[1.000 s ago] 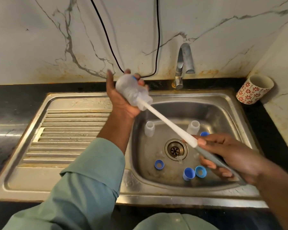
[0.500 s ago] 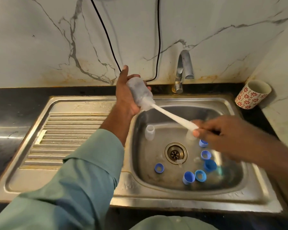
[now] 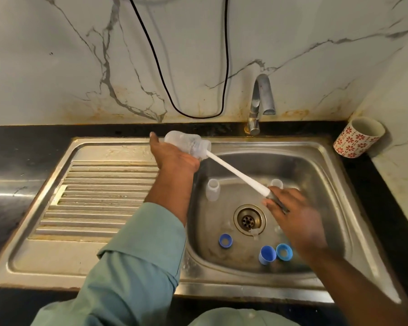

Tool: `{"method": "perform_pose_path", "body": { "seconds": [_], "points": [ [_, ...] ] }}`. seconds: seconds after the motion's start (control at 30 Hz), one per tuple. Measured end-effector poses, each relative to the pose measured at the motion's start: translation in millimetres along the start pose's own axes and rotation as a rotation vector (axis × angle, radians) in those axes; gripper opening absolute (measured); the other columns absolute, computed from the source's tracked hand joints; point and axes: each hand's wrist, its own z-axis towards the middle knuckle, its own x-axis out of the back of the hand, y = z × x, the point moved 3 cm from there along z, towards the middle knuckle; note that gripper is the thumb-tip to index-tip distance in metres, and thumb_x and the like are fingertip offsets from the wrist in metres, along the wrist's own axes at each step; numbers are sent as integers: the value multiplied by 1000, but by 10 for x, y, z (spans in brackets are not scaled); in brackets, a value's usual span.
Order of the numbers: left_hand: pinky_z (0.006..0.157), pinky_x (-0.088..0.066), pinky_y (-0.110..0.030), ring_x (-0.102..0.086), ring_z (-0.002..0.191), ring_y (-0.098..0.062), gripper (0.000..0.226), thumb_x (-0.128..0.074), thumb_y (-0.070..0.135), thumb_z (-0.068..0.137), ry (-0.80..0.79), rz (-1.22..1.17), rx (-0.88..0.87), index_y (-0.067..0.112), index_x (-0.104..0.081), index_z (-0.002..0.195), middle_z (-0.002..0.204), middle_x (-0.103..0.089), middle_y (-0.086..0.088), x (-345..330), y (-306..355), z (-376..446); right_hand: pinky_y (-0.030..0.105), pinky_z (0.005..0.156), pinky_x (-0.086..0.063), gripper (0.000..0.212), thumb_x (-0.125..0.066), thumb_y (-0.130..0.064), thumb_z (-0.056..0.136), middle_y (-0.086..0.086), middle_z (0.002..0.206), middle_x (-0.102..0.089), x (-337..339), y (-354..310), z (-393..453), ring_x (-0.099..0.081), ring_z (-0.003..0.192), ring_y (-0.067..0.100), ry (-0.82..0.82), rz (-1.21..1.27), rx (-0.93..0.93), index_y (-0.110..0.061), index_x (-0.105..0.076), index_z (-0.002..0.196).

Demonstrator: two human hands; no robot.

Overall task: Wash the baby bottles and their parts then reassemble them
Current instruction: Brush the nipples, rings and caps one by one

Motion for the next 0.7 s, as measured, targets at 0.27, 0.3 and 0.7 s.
{"method": "perform_pose_path", "body": {
  "seconds": [0.27, 0.3, 0.7],
  "points": [
    [92, -49, -52, -57, 106, -34, 60, -79, 45, 77, 252, 7, -324, 20, -54, 125, 128, -54, -11, 90, 229, 150, 23, 41, -32, 40, -47, -38, 100, 2, 60, -46, -284, -456, -318, -36, 42, 9, -700, 939, -745, -4, -66, 91],
    [94, -49, -53, -58, 106, -33, 51, -80, 42, 77, 258, 28, -373, 20, -56, 118, 126, -56, -11, 96, 259, 155, 19, 37, -28, 42, -46, -40, 98, 2, 61, -43, -261, -546, -372, -34, 41, 8, -850, 1141, -905, -5, -68, 95],
    [80, -55, -29, -65, 91, -15, 20, -76, 38, 84, -6, 699, -689, 19, -71, 82, 84, -69, 4, 81, 411, 160, 39, 76, -53, 19, -67, -33, 88, 1, 97, -67, 719, -523, 627, -62, 83, 22, -110, -542, 240, -26, -64, 106]
  ]
}}
